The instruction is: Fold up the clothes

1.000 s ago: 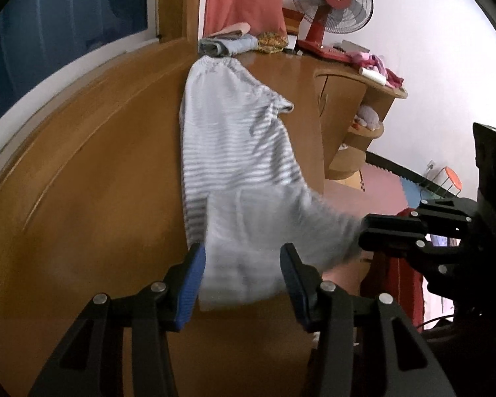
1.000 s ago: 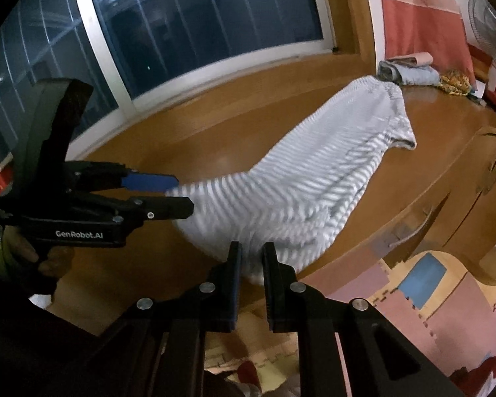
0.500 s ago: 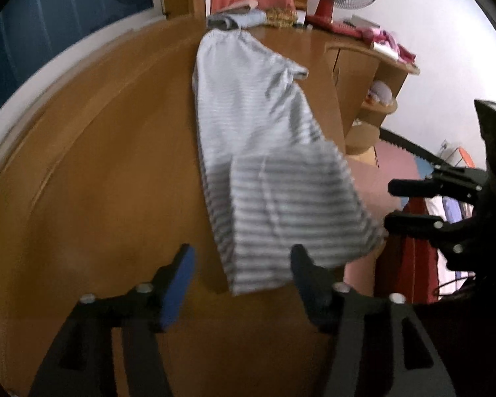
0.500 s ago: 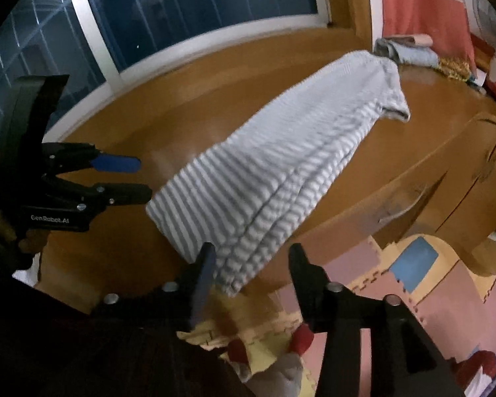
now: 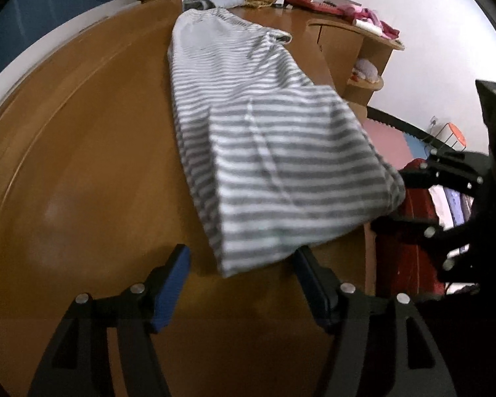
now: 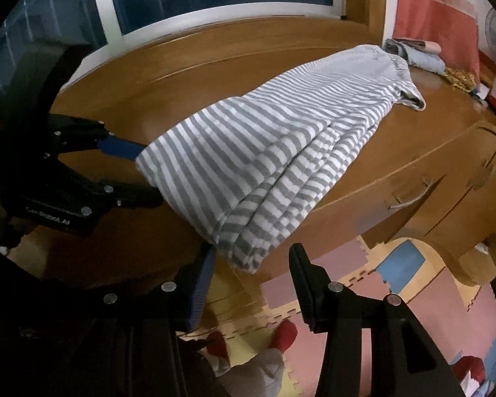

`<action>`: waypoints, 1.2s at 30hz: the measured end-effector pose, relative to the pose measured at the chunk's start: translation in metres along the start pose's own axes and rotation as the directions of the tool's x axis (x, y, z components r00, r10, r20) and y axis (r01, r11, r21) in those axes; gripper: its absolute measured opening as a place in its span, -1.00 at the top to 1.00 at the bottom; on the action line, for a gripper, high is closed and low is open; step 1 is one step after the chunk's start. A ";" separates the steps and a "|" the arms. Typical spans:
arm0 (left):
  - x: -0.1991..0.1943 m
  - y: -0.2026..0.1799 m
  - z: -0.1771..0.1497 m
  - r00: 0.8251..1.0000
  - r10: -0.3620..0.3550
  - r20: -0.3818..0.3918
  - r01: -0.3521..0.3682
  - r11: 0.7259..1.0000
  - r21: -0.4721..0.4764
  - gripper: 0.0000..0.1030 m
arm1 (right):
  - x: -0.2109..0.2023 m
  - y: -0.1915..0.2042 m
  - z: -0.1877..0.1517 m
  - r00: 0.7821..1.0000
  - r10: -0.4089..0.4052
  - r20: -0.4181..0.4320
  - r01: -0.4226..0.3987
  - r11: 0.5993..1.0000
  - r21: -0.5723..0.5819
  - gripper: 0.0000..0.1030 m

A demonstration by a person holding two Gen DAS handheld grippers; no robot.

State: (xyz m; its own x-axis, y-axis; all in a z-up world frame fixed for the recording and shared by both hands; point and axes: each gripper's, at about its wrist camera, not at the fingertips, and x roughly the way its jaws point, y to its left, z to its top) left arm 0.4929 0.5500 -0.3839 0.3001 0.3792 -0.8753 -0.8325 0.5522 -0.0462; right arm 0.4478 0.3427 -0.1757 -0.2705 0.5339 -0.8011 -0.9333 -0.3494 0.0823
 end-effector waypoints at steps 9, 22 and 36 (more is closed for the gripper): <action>-0.013 -0.018 0.010 0.999 -0.020 0.046 0.018 0.999 0.042 0.37 | -0.015 0.012 0.006 0.995 -0.074 0.070 0.075 0.997 -0.012 0.72; -0.062 -0.002 0.055 0.979 -0.036 0.198 0.045 0.998 -0.042 0.37 | -0.062 -0.004 0.048 0.982 0.056 0.182 -0.068 0.996 0.058 0.75; -0.043 0.005 0.113 0.972 0.031 0.233 -0.017 0.998 -0.063 0.37 | -0.056 -0.050 0.087 0.963 0.065 0.260 -0.107 0.983 0.149 0.79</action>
State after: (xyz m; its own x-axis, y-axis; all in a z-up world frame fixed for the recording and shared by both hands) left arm 0.5281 0.6206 -0.2917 0.3744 0.5590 -0.7398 -0.8652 0.4976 -0.0619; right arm 0.4895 0.3969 -0.0831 -0.3830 0.6916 -0.6124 -0.9238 -0.2859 0.2548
